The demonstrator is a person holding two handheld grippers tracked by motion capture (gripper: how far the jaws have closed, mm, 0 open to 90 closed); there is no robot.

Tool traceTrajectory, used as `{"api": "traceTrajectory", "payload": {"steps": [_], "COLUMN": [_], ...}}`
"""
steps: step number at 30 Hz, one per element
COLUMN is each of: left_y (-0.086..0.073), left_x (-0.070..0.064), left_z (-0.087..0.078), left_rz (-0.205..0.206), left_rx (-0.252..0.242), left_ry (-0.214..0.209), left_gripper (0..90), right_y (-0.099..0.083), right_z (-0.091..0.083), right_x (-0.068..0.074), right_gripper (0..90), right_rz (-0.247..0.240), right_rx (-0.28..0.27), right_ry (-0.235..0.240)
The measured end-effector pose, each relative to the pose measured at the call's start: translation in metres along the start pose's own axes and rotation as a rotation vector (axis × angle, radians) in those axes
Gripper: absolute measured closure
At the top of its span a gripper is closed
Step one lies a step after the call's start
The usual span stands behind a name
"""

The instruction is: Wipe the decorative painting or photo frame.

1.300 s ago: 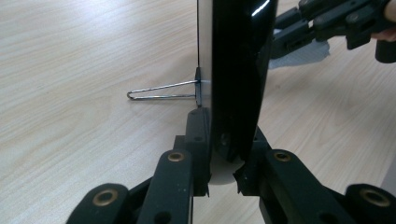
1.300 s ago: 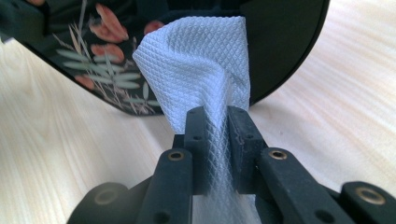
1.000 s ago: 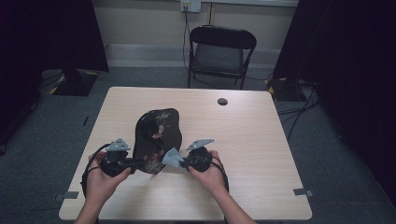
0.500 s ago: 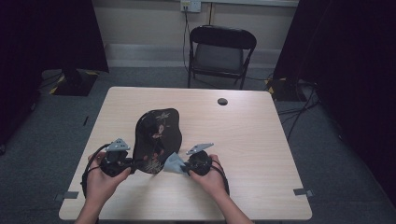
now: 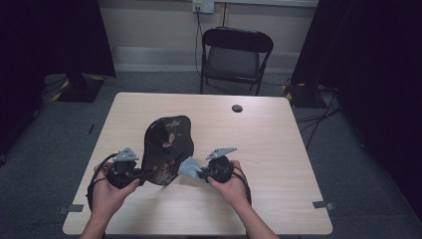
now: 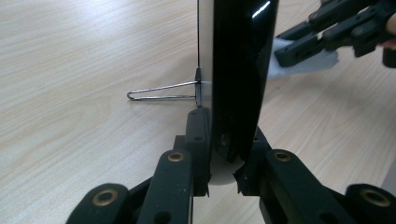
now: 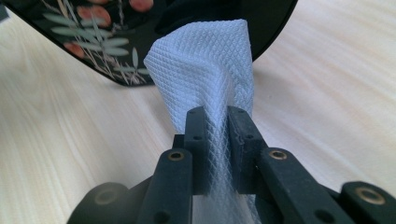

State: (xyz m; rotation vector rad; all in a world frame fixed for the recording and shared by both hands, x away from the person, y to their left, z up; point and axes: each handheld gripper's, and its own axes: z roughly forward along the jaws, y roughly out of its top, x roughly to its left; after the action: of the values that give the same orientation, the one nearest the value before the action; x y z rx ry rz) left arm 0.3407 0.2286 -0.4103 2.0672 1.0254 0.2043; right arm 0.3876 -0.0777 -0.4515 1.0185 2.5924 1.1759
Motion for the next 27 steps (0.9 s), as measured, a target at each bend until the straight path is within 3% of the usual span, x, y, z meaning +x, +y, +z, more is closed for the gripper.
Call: {"api": "traceTrajectory", "payload": {"steps": [27], "left_y": [0.000], "left_x": [0.000], "left_z": [0.000], "left_rz": [-0.005], "left_rx": [-0.004], "left_ry": [0.000], "left_gripper": [78.7], "right_y": [0.088], "right_z": [-0.069], "right_x": [0.011], "right_gripper": [79.8], "right_rz": [-0.104], "right_rx": [-0.156], "right_ry": [-0.031]}}
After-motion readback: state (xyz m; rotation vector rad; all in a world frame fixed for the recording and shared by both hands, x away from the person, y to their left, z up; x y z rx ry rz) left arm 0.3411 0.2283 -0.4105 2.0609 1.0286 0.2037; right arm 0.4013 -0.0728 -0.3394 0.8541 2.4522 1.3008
